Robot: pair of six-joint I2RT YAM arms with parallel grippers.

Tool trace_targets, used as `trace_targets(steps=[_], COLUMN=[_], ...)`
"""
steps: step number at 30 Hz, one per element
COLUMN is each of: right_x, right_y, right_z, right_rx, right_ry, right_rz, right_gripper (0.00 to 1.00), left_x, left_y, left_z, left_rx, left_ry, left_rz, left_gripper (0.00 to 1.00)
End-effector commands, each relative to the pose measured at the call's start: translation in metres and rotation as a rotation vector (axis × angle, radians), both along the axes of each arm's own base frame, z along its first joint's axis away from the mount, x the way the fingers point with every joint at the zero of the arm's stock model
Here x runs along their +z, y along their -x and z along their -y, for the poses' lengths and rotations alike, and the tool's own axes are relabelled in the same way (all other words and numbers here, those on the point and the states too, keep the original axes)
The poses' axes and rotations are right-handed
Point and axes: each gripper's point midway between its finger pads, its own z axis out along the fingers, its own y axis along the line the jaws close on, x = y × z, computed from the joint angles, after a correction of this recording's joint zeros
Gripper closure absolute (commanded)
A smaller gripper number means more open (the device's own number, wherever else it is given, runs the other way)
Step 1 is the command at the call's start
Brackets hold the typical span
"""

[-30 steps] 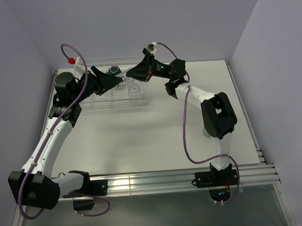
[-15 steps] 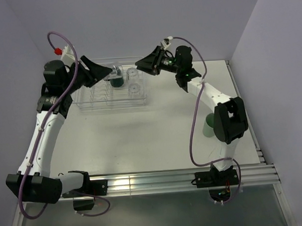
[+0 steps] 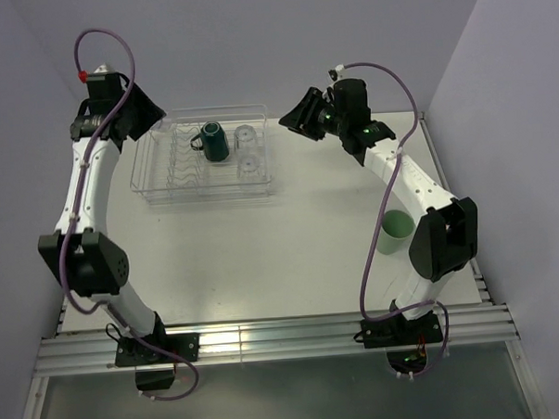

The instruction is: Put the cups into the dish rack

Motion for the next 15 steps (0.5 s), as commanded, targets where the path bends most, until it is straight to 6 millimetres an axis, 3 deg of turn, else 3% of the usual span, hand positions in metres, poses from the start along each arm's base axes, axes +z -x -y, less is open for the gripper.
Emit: trace_targets(steps=[1, 2, 3, 8, 12, 15], right_x=[0.005, 0.003, -0.002, -0.016, -0.02, -0.022], right_y=[0.008, 0.008, 0.011, 0.017, 0.019, 0.021], right_z=[0.016, 0.017, 0.018, 0.025, 0.028, 0.024], right_rx=[-0.041, -0.04, -0.037, -0.041, -0.04, -0.026], right_ry=[0.108, 0.125, 0.138, 0.19, 0.208, 0.214], right_rz=[0.042, 0.045, 0.033, 0.018, 0.014, 0.013], right_gripper=[0.52, 0.52, 0.52, 0.53, 0.53, 0.53], left_x=[-0.013, -0.006, -0.023, -0.048, -0.076, -0.096], left_y=[-0.013, -0.017, -0.027, -0.052, -0.061, -0.061], left_z=[-0.031, -0.035, -0.043, -0.055, -0.054, -0.074], left_rx=[0.118, 0.137, 0.169, 0.215, 0.207, 0.252], left_ry=[-0.127, -0.14, -0.168, -0.219, -0.223, -0.237], left_rz=[-0.074, -0.073, -0.115, -0.187, -0.24, -0.287], left_gripper=[1.0, 1.0, 1.0, 1.0, 1.0, 1.0])
